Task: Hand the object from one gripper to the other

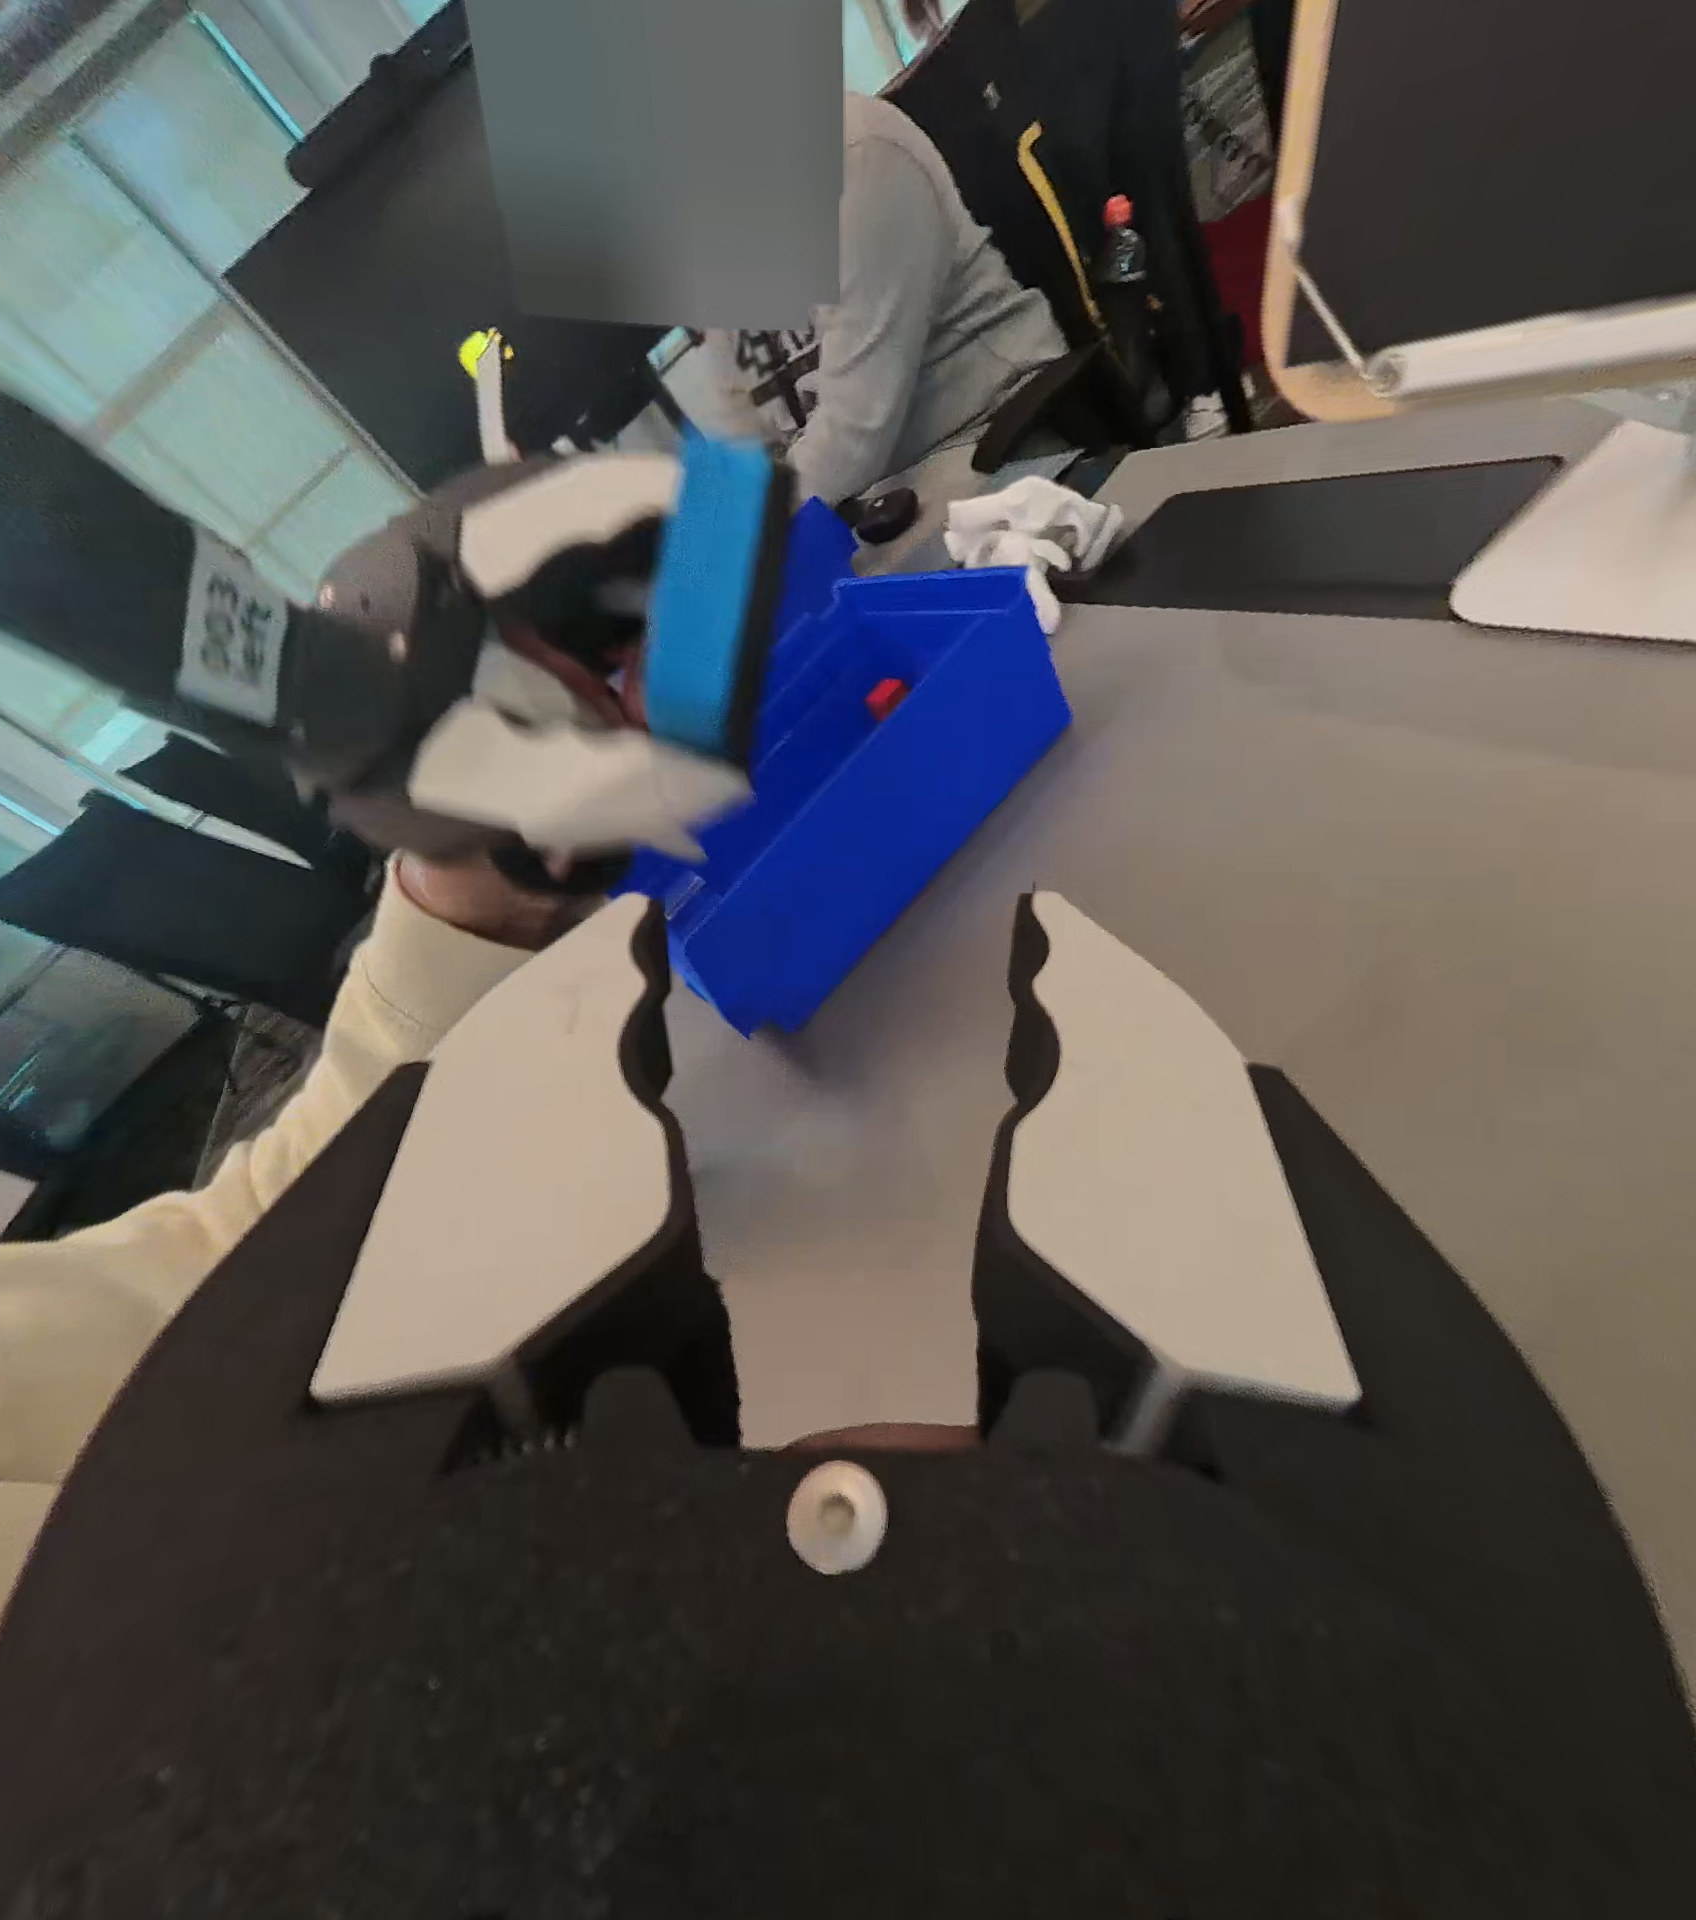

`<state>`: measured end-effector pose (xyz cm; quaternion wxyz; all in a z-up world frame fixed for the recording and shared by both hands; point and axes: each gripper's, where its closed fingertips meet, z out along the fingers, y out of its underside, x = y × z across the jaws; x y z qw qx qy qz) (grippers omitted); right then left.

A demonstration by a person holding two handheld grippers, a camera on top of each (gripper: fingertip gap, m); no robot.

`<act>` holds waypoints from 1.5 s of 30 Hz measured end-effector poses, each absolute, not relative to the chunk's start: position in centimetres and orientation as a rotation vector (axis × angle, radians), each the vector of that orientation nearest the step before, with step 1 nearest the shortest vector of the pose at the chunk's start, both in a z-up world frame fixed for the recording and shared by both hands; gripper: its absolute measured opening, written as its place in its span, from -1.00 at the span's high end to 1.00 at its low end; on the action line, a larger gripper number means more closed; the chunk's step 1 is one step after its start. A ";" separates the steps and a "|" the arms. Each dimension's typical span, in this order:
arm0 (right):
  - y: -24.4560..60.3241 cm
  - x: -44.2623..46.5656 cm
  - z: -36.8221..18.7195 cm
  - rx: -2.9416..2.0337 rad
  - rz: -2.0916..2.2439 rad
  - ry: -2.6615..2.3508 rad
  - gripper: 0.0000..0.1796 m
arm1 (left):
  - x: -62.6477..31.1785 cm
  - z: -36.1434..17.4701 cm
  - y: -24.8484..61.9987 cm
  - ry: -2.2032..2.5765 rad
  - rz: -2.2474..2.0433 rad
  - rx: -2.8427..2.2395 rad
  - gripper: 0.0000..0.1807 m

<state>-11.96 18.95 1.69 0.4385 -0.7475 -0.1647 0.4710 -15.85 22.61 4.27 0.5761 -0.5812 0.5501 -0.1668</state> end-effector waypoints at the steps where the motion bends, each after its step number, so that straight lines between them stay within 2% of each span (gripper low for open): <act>1: 18.9 -12.5 2.1 -1.852 1.186 -0.438 0.30 | -15.1 3.3 21.8 1.369 -0.319 -1.338 0.35; 5: 19.1 -12.7 1.7 -1.848 1.197 -0.425 0.38 | -13.1 0.6 19.6 1.557 -0.132 -1.233 0.35; 6: 19.1 -12.7 1.2 -1.867 1.209 -0.426 0.48 | -12.7 0.2 19.2 1.578 -0.117 -1.220 0.35; 7: 18.8 -12.7 0.7 -1.885 1.238 -0.443 0.68 | -12.5 -0.1 19.0 1.598 -0.108 -1.224 0.35; 8: 18.7 -12.6 0.4 -1.899 1.263 -0.438 0.71 | -12.3 -0.5 19.1 1.613 -0.096 -1.235 0.35; 18: 19.2 -11.7 0.0 -1.934 1.351 -0.314 0.73 | -11.1 -1.3 19.1 1.554 -0.372 -1.366 0.35; 22: 19.5 -10.9 0.0 -1.953 1.357 -0.266 0.74 | -10.2 -1.1 19.5 1.532 -0.402 -1.201 0.34; 24: 19.5 -10.7 0.0 -1.971 1.300 -0.290 0.74 | -10.0 -1.5 19.2 1.454 -0.507 -1.320 0.35; 27: 19.4 -10.2 -0.6 -2.022 1.169 -0.358 0.74 | -9.8 -2.0 18.6 1.383 -0.661 -1.413 0.34; 30: 19.9 -8.4 -1.3 -2.061 0.926 -0.435 0.74 | -10.4 -2.2 18.9 1.223 -0.829 -1.502 -0.01; 32: 19.7 -8.2 -0.1 -1.963 0.818 -0.567 0.74 | -11.0 -3.1 18.1 1.157 -1.002 -1.600 -0.14; 35: 18.5 -9.5 0.7 -1.739 0.528 -0.917 0.74 | -12.3 -4.2 17.1 1.015 -1.208 -1.670 -0.03; 40: 19.0 -11.2 -1.5 -1.273 -0.363 -1.256 0.74 | -14.3 -3.5 16.7 0.770 -1.538 -1.659 0.10; 41: 18.9 -11.9 -1.9 -1.193 -0.453 -1.279 0.74 | -14.6 -3.5 16.9 0.742 -1.564 -1.659 0.16; 45: 17.6 -15.6 -3.8 -1.064 -0.483 -1.359 0.74 | -14.7 -4.1 17.1 0.752 -1.561 -1.681 0.16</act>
